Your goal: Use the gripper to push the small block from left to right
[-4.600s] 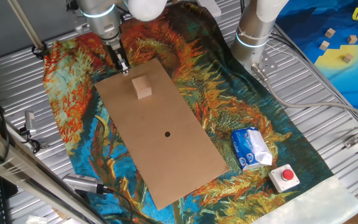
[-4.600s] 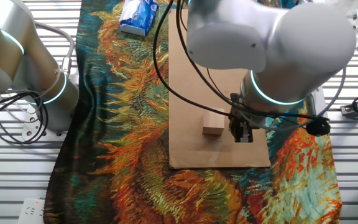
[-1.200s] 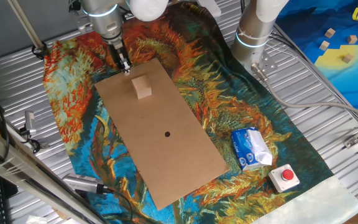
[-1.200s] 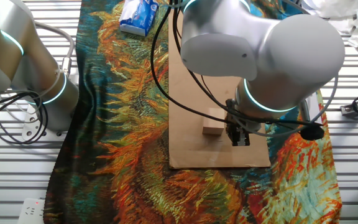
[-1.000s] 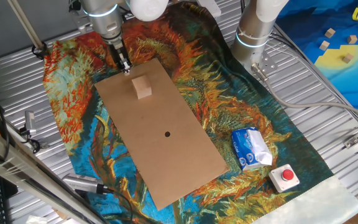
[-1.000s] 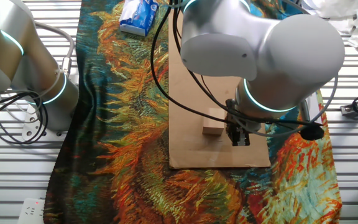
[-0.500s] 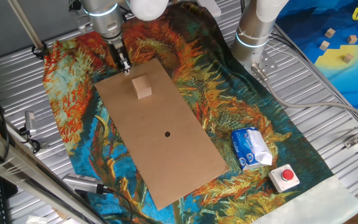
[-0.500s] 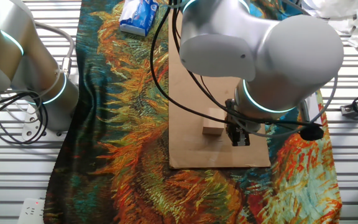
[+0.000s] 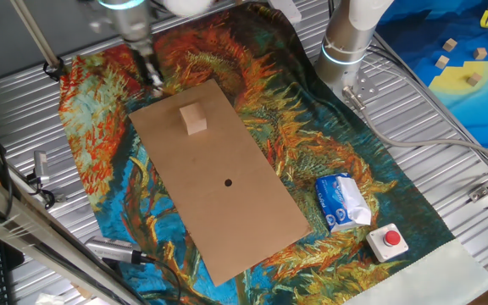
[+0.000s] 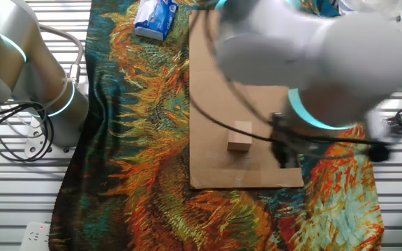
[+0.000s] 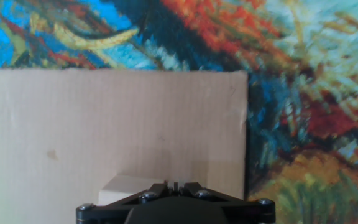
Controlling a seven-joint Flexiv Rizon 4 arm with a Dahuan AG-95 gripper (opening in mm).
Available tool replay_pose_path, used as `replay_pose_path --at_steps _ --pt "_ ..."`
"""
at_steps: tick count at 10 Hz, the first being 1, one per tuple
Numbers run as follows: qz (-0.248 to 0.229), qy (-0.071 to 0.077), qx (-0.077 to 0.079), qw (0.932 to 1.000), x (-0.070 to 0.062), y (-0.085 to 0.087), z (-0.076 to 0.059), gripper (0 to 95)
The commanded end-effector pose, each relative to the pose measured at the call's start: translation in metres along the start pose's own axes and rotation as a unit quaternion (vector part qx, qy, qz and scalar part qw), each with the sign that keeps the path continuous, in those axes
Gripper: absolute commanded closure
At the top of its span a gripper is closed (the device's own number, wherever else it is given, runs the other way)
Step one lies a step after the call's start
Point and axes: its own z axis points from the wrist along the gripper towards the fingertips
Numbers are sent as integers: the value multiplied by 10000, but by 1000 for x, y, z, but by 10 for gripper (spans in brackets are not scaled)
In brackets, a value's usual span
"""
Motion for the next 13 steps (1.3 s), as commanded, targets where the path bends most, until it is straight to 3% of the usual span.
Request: replay_pose_path --at_steps 1,2,3,7,9,10,12,13 --pt "-90 494 -26 9987 -23 -4 -26 950" --pt "-146 748 -55 9971 -26 -4 -34 950" --pt "-159 808 -66 9966 -23 -3 -34 950" --pt "-34 836 -42 9965 12 6 -22 950" --pt "7 794 -46 9968 24 9 -6 950" --pt "46 542 -92 9985 34 13 20 950" --pt "57 210 -104 9997 45 22 51 950" --pt "81 141 -106 9998 48 25 58 950"
